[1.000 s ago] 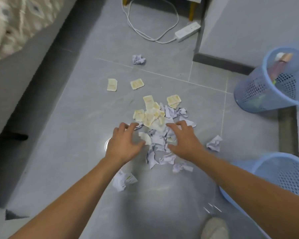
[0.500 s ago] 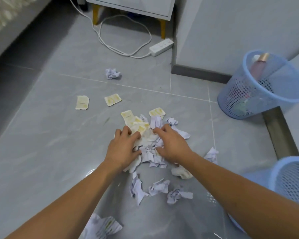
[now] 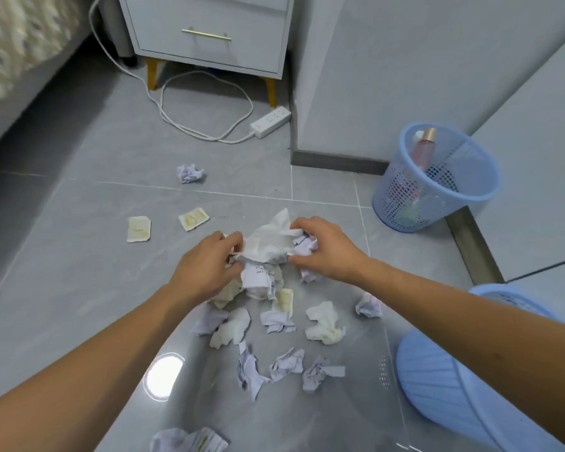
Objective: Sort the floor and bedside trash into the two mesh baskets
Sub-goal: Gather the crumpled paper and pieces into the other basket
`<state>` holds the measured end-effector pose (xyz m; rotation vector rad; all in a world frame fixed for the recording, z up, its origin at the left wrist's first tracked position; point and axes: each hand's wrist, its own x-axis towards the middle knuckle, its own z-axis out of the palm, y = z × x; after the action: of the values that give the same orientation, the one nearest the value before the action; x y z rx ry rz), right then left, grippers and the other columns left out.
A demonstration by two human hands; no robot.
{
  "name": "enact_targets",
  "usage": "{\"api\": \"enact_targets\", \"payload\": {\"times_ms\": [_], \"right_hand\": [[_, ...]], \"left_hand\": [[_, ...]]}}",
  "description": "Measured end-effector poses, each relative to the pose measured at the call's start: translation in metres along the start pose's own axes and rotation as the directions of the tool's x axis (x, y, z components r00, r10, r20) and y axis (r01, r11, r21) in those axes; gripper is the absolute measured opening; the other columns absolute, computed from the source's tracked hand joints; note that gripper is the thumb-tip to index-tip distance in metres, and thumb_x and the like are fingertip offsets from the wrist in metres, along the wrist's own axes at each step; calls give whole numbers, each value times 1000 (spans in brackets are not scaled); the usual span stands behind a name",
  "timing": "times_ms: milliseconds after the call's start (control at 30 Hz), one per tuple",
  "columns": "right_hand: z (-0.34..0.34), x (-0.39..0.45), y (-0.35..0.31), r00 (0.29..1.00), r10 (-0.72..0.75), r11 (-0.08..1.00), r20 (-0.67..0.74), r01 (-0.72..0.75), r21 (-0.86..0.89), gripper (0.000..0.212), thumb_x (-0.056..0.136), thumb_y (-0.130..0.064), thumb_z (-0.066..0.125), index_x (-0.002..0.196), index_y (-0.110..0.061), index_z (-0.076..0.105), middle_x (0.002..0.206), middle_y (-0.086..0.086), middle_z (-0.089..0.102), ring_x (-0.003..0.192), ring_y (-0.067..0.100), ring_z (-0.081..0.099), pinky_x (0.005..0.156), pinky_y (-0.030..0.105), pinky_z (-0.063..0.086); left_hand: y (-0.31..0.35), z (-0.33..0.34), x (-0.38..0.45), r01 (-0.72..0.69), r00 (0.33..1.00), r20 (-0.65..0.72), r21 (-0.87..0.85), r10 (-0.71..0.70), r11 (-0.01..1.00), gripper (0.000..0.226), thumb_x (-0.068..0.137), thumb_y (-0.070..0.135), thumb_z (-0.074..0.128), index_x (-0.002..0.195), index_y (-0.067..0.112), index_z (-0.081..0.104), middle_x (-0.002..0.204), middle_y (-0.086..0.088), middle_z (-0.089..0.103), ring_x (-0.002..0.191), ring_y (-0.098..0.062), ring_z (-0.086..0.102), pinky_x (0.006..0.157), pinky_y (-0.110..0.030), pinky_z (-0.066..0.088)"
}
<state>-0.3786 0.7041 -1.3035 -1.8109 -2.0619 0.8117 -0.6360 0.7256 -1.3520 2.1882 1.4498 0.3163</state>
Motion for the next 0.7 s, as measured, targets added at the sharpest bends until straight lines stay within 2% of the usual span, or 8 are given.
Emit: {"api": "enact_targets", "payload": {"times_ms": [133,267,367,500,600,700], "right_hand": [[-56,-9,-22,998,9,995,-57,-4,96,34,78,-25,82,107,-25,64,99,2,63,90,20,59,76,31,46],[-115,-32,-34,992,42,986,-117,-23,163,26,79,-24,80,100,-26,64,90,2,68,84,21,66,77,41,55],[-148,-65,-26,981,78,980,-176,-42,196,28,79,-21,79,104,-22,65,94,7,69,89,27,67,84,48,56],[-181,-128,-5,951,170,953,-260,-92,289,39,81,-16,80,118,-19,66,105,-1,73,97,15,69,90,37,57],[-197,-191,19,894,280,929,-351,-160,333,36,80,-14,81,113,-20,67,98,-2,73,87,9,67,79,27,56],[-194,-259,48,818,423,895,-391,-309,321,28,79,-14,82,98,-23,63,85,-5,68,73,5,59,66,20,50]], "left_hand": [[21,-43,14,-104,994,-25,-25,103,994,17,96,38,59,94,33,44,86,5,50,73,-15,48,60,-35,39],[60,-73,25,-187,982,-37,-88,185,978,18,95,34,61,91,31,44,83,4,52,74,-21,51,62,-37,40],[102,-83,30,-243,969,-68,-137,236,960,17,95,29,63,90,28,47,83,2,55,73,-19,52,63,-39,42],[174,-79,27,-369,929,-109,-217,353,904,15,93,26,63,89,27,48,83,3,55,73,-18,51,64,-40,42],[239,-60,22,-479,876,-97,-285,472,830,19,91,22,67,89,26,48,84,5,53,72,-17,49,63,-39,41],[294,-24,13,-550,823,-44,-309,566,776,22,89,21,69,89,26,47,84,6,52,76,-18,47,65,-38,40]]}}
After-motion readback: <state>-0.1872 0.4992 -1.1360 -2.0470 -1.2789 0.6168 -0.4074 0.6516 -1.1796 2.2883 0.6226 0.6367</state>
